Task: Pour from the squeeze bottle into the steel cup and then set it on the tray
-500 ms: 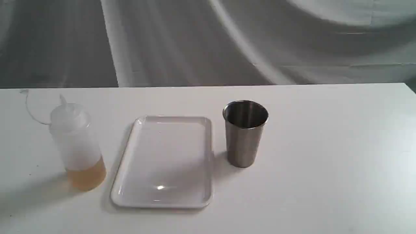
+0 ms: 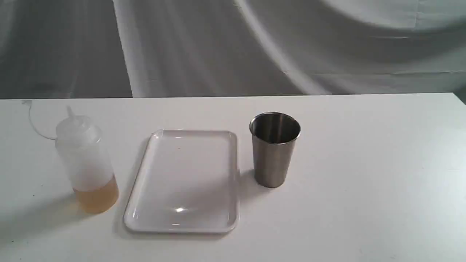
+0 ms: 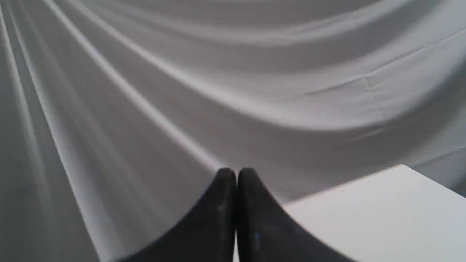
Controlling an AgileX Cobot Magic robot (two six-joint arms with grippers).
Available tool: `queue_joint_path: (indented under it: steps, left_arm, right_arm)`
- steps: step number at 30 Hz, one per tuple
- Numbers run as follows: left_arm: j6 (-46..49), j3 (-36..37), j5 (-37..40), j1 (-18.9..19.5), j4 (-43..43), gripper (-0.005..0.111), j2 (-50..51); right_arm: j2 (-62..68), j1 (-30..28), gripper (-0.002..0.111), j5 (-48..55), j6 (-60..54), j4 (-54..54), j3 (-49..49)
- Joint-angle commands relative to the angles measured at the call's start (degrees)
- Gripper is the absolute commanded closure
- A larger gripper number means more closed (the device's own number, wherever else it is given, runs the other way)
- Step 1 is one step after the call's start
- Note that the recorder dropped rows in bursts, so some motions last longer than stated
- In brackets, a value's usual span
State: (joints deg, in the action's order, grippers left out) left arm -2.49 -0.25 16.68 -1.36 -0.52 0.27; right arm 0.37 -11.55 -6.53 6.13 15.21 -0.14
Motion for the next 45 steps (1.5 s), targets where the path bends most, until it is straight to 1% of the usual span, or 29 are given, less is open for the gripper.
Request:
queue_joint_path:
  steps: [1, 2, 3, 5, 7, 9, 13, 15, 17, 20, 30, 34, 38, 42, 45]
  left_arm:
    - [-0.3, 0.3, -0.4, -0.3, 0.2, 0.098, -0.3]
    - [-0.3, 0.3, -0.4, -0.3, 0.2, 0.098, -0.3]
    - [-0.3, 0.3, -0.4, -0.3, 0.2, 0.098, -0.3]
    - [-0.3, 0.3, -0.4, -0.3, 0.2, 0.098, -0.3]
    - [-0.3, 0.3, -0.4, -0.3, 0.2, 0.098, -0.3]
    - [-0.3, 0.3, -0.4, -0.3, 0.2, 0.098, -0.3]
    - [-0.3, 0.3, -0.4, -0.3, 0.2, 0.098, -0.3]
    - [-0.3, 0.3, -0.4, -0.3, 0.2, 0.098, -0.3]
    - [-0.3, 0.3, -0.4, -0.3, 0.2, 0.098, -0.3]
    - [-0.3, 0.3, -0.4, -0.3, 0.2, 0.098, -0.3]
    - [-0.3, 0.3, -0.4, -0.3, 0.2, 0.098, -0.3]
    - [-0.3, 0.3, -0.4, -0.3, 0.2, 0.098, -0.3]
    - [-0.3, 0.3, -0.4, -0.3, 0.2, 0.098, -0.3]
    - [-0.3, 0.3, -0.4, -0.3, 0.2, 0.098, -0.3]
    - [-0.3, 0.3, -0.4, -0.3, 0.2, 0.098, -0.3]
  right_arm:
    - [-0.4, -0.4, 0.108, -10.4, 9.8, 10.3, 0.1]
    - [-0.4, -0.4, 0.108, -11.7, 12.5, 10.2, 0.1]
    - [-0.4, -0.4, 0.108, -12.2, 12.8, 8.9, 0.1]
    - [-0.4, -0.4, 0.108, -12.2, 14.9, 1.1, 0.1]
    - [-0.4, -0.4, 0.108, -12.3, 21.9, -10.8, -0.3]
    - [-0.4, -0.4, 0.108, -13.4, 30.1, -26.6, -2.4]
    - [-0.4, -0.4, 0.108, -18.7, 47.2, -57.7, -7.6]
    - [-0.4, -0.4, 0.108, -18.9, 57.4, -68.8, -10.6]
    - [-0.3, -0.4, 0.108, -18.9, 63.9, -73.9, -13.3]
    - [2.2, -0.4, 0.108, -19.4, 68.9, -77.4, -17.7]
    - [13.0, -0.4, 0.108, -19.4, 69.8, -77.8, -33.5]
    - [20.1, -0.4, 0.108, -20.5, 76.0, -78.9, -38.5]
    - [27.8, -0.4, 0.108, -26.9, 81.7, -83.8, -43.1]
    - [36.8, -0.4, 0.108, -35.9, 86.8, -89.9, -49.6]
    - [42.4, -0.4, 0.108, -39.5, 89.6, -91.2, -54.2]
